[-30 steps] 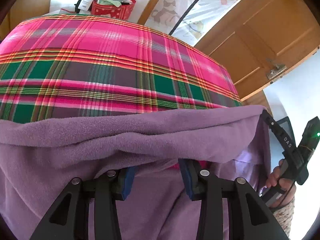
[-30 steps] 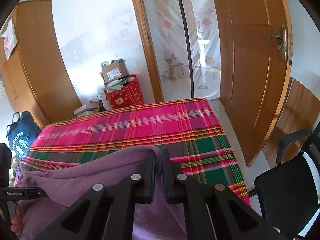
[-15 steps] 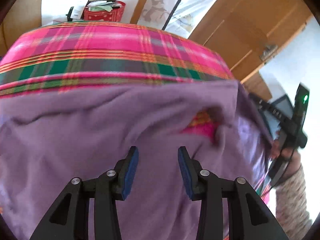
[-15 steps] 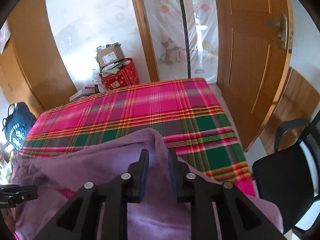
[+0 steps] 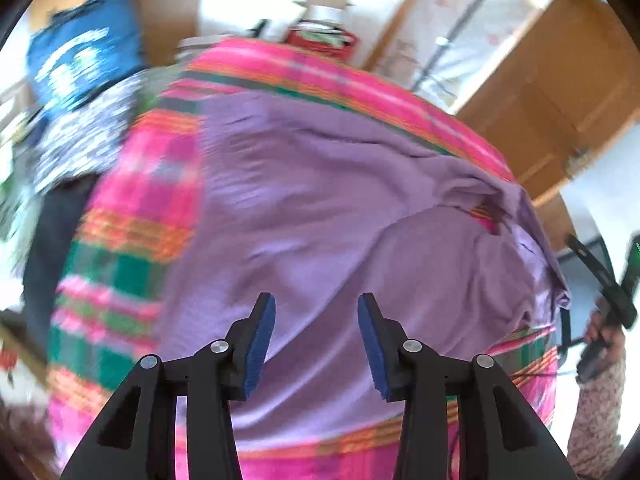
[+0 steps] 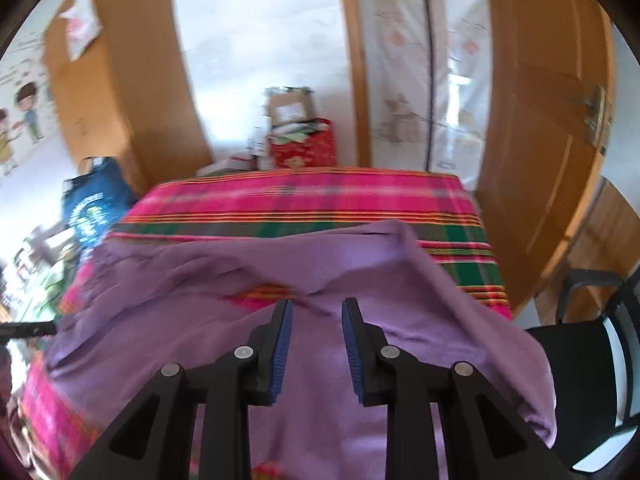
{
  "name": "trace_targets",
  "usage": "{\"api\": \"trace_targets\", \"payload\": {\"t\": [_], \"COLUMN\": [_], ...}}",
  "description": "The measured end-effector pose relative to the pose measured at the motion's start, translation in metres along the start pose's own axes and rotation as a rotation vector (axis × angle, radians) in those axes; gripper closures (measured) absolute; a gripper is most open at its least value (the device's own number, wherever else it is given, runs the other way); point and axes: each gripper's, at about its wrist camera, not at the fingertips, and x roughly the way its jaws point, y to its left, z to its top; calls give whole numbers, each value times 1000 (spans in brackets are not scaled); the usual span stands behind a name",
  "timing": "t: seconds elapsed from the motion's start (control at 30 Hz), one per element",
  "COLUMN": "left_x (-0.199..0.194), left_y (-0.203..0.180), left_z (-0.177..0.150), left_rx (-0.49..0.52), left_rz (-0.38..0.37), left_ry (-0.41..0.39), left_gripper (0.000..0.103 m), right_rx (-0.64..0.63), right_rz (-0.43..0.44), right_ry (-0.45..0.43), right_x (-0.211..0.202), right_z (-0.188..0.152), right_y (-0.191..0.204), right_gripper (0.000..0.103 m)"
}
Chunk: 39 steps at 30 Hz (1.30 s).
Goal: Fold clothes
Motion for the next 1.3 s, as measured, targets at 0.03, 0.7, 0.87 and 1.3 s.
{"api": "trace_targets", "payload": {"t": [0.03, 0.7, 0.87, 1.3], "left_x": [-5, -2, 2, 7], "left_y": [10, 94, 93, 96], "left_z": [-6, -69, -64, -57], "left_rx": [-16, -269, -310, -367], "left_rz": [19, -24, -77, -134], "left_ry": [2, 6, -5, -40], "left_gripper": [58, 54, 52, 52], "right_rx": [-16, -449, -511, -542], "right_rz": [19, 240, 260, 307], "right_ry": [-3, 170, 191, 235], "right_x": [-9, 18, 36, 61], "right_z": [-2, -125, -135, -146], "right_y": [6, 207, 238, 264], "right_gripper": [77, 62, 62, 62]}}
